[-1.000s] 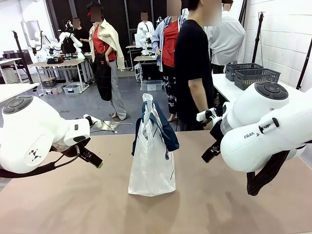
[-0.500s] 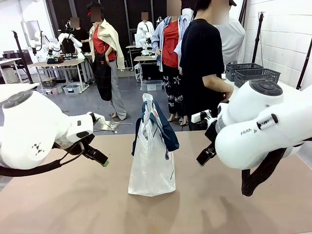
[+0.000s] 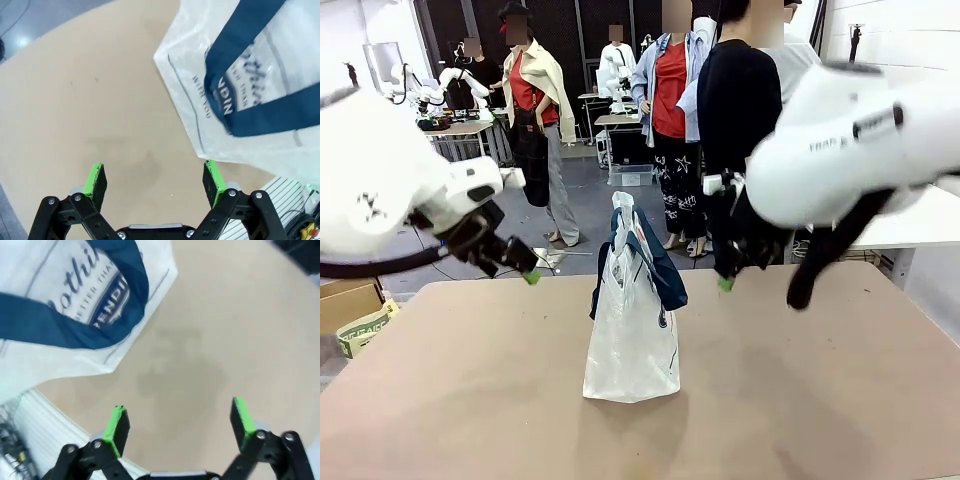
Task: Transfer purchased items from the store into the shopping bag.
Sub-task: Open the Reusable shopping bag in the center of the table.
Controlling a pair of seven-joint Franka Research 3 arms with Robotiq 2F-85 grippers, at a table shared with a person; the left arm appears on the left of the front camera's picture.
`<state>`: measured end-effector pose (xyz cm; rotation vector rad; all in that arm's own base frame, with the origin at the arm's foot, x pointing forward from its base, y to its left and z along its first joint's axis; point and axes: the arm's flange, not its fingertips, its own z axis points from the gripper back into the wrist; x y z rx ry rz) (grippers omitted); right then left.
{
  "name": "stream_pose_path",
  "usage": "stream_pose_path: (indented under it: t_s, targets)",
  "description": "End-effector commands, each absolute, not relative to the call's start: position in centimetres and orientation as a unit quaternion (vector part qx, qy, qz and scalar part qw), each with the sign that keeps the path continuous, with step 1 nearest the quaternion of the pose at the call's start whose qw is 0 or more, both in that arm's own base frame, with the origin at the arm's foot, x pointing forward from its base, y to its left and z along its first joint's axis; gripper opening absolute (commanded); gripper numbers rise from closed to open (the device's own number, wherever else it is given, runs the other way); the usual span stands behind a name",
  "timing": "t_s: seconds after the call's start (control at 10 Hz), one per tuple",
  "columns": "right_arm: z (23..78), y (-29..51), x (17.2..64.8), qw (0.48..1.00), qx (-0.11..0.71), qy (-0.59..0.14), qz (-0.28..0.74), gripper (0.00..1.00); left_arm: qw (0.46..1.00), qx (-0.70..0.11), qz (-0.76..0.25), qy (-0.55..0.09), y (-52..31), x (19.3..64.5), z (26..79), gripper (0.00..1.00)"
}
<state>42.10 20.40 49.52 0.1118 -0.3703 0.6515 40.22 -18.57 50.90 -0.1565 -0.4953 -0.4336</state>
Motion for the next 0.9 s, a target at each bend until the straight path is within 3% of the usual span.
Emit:
stream_pose_path:
  t_s: [0.0,0.2,0.4,0.5,0.8]
  targets:
    - [53.9,23.5,45.6,0.933,0.058,-0.166,0.315,1.00,0.944,-0.077,-0.205,-0.247,-20.6,42.3,54.7,1.00]
    - [57.7,25.2,47.8,0.935,0.060,-0.180,0.299,1.00,0.933,-0.087,-0.241,-0.253,-21.9,43.6,57.2,1.00]
    - [58.0,25.4,47.7,0.924,0.036,-0.214,0.315,1.00,0.923,-0.093,-0.273,-0.256,-22.1,43.9,57.5,1.00]
    - [58.8,25.2,47.2,0.928,0.069,-0.193,0.311,1.00,0.934,-0.089,-0.228,-0.261,-22.2,43.0,58.3,1.00]
    - [59.3,25.6,47.7,0.926,0.063,-0.199,0.314,1.00,0.939,-0.104,-0.223,-0.242,-23.5,42.9,57.4,1.00]
